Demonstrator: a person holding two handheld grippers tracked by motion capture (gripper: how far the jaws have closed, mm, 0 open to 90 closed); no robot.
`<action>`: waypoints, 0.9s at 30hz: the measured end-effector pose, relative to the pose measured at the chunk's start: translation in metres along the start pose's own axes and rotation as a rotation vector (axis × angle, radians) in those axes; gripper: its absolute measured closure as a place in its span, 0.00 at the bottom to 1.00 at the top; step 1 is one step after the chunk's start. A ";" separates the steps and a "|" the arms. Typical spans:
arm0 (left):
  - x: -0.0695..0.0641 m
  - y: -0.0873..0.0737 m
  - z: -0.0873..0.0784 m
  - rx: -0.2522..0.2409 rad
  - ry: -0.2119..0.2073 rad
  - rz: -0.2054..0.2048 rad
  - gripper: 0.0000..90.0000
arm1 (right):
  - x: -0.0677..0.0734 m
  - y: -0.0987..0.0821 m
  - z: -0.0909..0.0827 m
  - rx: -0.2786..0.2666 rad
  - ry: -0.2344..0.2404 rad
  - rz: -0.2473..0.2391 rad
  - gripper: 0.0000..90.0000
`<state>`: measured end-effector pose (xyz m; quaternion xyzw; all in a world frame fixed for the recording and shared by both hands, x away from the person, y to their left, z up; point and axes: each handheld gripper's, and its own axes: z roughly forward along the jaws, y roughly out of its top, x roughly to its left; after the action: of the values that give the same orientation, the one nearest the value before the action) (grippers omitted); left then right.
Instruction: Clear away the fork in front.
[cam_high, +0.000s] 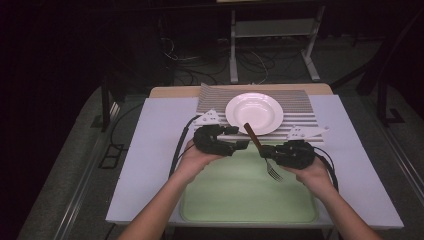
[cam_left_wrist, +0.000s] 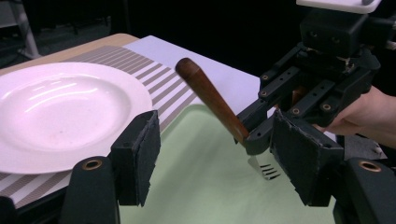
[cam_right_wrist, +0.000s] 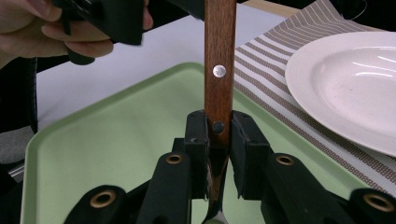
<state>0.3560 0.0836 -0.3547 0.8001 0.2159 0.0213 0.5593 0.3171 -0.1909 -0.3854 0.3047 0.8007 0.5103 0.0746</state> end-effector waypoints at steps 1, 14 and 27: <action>0.000 0.000 0.003 0.000 -0.002 0.001 0.40 | 0.001 0.000 0.001 0.000 0.004 -0.001 0.86; -0.001 0.003 0.023 -0.005 -0.046 -0.044 0.56 | 0.004 0.003 0.004 -0.015 0.006 -0.014 0.86; -0.002 0.000 0.030 -0.011 -0.040 -0.063 0.70 | 0.005 0.004 0.005 -0.025 -0.013 -0.027 0.86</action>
<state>0.3625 0.0560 -0.3654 0.7901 0.2297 -0.0111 0.5682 0.3169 -0.1830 -0.3833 0.2962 0.7979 0.5172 0.0903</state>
